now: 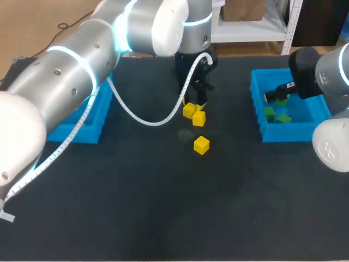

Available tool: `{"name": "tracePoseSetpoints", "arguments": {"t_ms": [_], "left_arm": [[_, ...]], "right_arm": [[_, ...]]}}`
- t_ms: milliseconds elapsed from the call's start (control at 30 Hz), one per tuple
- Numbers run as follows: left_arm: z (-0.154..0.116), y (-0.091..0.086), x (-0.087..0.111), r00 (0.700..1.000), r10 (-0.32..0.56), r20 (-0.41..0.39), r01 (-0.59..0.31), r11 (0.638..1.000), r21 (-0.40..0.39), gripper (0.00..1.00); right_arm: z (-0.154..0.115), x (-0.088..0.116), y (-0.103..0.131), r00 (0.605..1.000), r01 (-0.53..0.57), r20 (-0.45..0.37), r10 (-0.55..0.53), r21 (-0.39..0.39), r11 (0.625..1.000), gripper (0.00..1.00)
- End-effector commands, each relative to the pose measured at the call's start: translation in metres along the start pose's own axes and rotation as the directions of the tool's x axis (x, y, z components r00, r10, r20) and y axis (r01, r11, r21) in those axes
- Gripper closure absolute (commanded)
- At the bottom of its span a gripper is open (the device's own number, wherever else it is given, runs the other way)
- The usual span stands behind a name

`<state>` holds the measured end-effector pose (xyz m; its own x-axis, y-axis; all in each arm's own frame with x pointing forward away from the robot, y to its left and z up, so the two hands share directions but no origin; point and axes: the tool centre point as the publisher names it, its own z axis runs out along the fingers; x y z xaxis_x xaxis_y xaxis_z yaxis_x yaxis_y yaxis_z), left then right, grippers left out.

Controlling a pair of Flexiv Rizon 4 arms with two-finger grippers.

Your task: Put the green cubes in the right bin and the yellow cubes in the left bin.

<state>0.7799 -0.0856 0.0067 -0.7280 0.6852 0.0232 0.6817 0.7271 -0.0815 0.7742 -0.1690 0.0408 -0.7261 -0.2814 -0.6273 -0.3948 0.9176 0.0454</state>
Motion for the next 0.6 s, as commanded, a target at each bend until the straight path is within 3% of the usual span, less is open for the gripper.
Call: {"name": "tracePoseSetpoints", "arguments": {"t_ms": [33, 600], "left_arm": [[0.0068, 0.0025, -0.0055, 0.999, 0.002, -0.049, -0.002, 1.000, 0.000, 0.00], [0.0109, 0.0073, 0.0013, 0.997, -0.012, -0.074, 0.012, 1.000, 0.001, 0.00]], "right_arm": [[-0.0009, -0.0001, 0.0000, 1.000, 0.000, -0.001, 0.000, -0.001, 1.000, 0.00], [-0.0009, -0.0001, 0.0000, 1.000, 0.000, -0.001, 0.000, -0.001, 1.000, 0.00]]}}
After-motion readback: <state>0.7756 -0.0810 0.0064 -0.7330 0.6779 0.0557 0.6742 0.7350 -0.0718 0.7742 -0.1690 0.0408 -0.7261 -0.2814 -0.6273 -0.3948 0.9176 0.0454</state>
